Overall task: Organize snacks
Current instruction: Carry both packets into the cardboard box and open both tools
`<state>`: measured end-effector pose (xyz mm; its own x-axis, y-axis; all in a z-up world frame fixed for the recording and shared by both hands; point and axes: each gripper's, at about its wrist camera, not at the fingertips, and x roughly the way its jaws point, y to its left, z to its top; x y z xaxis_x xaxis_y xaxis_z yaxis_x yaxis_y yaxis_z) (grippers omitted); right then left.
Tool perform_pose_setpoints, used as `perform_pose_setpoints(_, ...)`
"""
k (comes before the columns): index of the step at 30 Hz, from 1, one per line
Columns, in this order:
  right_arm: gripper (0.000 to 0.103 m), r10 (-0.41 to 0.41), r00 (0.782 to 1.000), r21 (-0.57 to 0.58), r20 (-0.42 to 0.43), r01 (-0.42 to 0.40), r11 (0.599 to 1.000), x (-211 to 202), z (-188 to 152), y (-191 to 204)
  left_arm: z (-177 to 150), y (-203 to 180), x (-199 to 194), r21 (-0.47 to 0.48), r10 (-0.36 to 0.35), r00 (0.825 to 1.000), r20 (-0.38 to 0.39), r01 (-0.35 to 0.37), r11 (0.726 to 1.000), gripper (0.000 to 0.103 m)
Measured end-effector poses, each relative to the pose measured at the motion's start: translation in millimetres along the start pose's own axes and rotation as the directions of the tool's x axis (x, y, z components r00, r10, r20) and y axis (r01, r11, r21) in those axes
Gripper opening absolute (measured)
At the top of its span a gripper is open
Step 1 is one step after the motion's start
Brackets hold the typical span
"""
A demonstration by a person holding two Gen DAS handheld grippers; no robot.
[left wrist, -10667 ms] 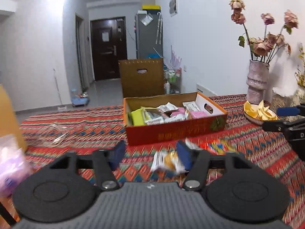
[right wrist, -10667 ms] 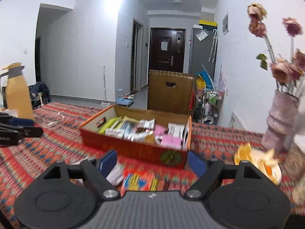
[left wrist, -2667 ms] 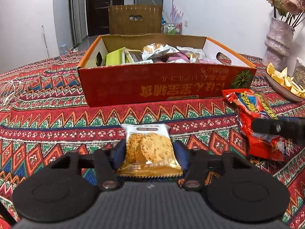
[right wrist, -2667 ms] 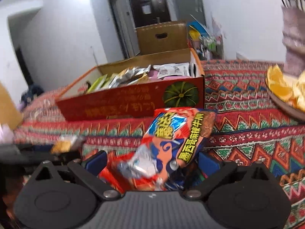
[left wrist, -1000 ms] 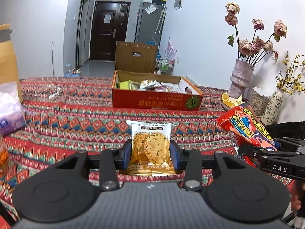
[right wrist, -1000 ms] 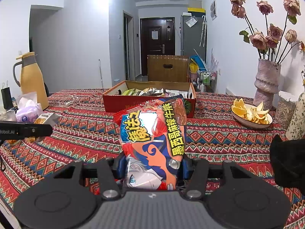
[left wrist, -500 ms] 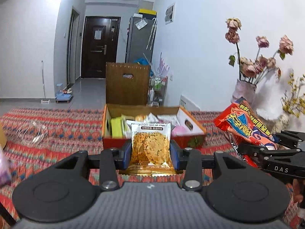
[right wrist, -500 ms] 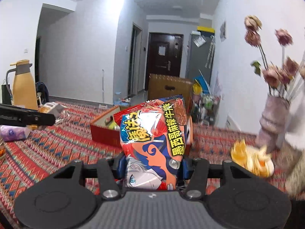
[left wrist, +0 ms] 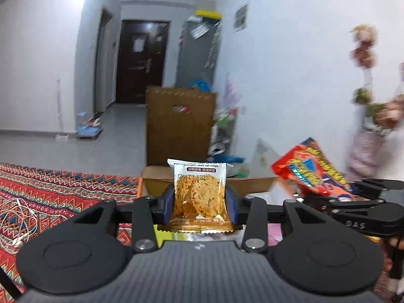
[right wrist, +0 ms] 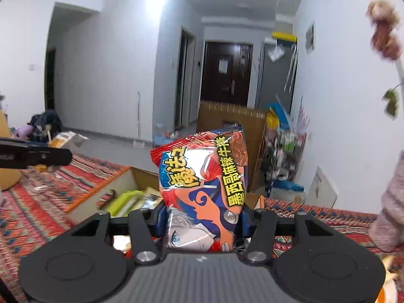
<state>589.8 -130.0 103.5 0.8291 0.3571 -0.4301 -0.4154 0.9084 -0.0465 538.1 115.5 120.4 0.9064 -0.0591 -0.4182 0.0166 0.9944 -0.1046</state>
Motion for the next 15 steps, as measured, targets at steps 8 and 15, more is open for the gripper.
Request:
perform_pose_setpoints(8, 0.052, -0.036, 0.964, 0.093, -0.265, 0.063, 0.994, 141, -12, -29, -5, 11, 131, -0.051, 0.009, 0.98, -0.199, -0.02, 0.998, 0.041)
perform_pose_setpoints(15, 0.071, -0.039, 0.941, 0.099, -0.337, 0.077, 0.992, 166, -16, -28, -21, 32, 166, -0.107, -0.009, 0.96, -0.281, -0.022, 0.994, 0.058)
